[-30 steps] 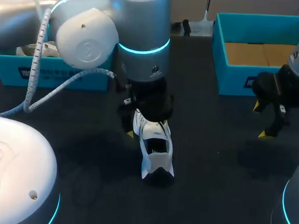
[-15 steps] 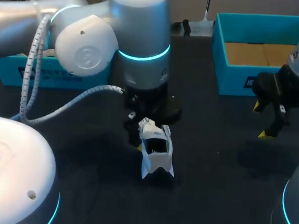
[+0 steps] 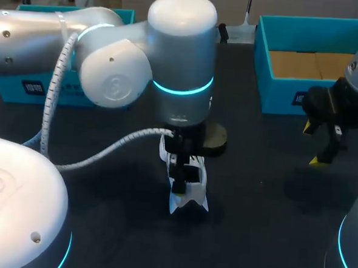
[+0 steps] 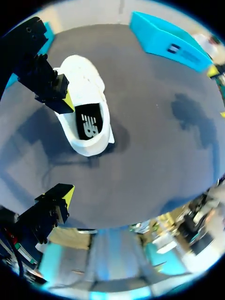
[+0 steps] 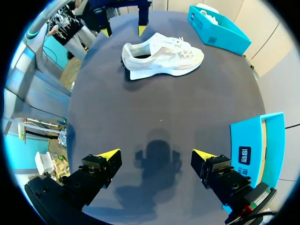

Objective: Take the shoe out of the shoebox, open the shoe tongue, remove and reinsert the insole, then place the shoe into the shoebox

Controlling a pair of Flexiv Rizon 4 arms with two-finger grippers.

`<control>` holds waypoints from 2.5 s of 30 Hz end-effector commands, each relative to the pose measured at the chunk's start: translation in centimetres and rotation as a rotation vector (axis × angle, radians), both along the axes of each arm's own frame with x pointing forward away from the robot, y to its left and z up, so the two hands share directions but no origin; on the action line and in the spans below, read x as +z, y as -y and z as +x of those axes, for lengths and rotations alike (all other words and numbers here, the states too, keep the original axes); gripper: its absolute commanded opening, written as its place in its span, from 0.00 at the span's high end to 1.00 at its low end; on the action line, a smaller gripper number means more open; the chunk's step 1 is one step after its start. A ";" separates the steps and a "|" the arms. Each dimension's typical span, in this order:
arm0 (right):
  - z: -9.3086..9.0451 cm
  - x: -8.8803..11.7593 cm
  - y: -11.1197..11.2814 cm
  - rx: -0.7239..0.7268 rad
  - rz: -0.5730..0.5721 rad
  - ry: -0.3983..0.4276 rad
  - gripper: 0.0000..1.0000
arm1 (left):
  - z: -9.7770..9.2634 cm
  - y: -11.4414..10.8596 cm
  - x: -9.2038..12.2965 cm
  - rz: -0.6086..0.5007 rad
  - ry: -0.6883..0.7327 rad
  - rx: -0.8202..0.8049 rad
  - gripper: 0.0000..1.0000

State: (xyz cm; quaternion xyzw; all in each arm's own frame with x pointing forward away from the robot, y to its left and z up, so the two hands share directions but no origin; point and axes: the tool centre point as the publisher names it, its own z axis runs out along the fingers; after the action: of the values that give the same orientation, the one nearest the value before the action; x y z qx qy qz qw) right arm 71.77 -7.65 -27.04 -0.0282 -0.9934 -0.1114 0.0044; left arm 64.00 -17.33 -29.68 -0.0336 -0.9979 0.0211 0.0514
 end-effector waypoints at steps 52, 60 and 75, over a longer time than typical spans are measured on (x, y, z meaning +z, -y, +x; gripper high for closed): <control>-0.1 0.0 0.0 -0.001 -0.001 0.001 0.00 | -1.5 1.5 -8.7 0.058 -0.007 0.256 1.00; -0.1 0.0 0.0 -0.001 -0.001 0.001 0.00 | 0.5 -0.2 -4.0 0.038 -0.049 0.181 1.00; -0.1 0.0 0.0 -0.001 -0.001 0.001 0.00 | 6.8 -3.9 6.6 0.065 -0.090 0.143 1.00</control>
State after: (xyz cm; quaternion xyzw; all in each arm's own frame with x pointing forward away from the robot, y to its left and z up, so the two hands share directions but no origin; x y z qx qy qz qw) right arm 71.77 -7.66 -27.04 -0.0282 -0.9934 -0.1114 0.0045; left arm 68.92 -14.79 -27.53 0.0477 -0.9954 -0.0173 0.0817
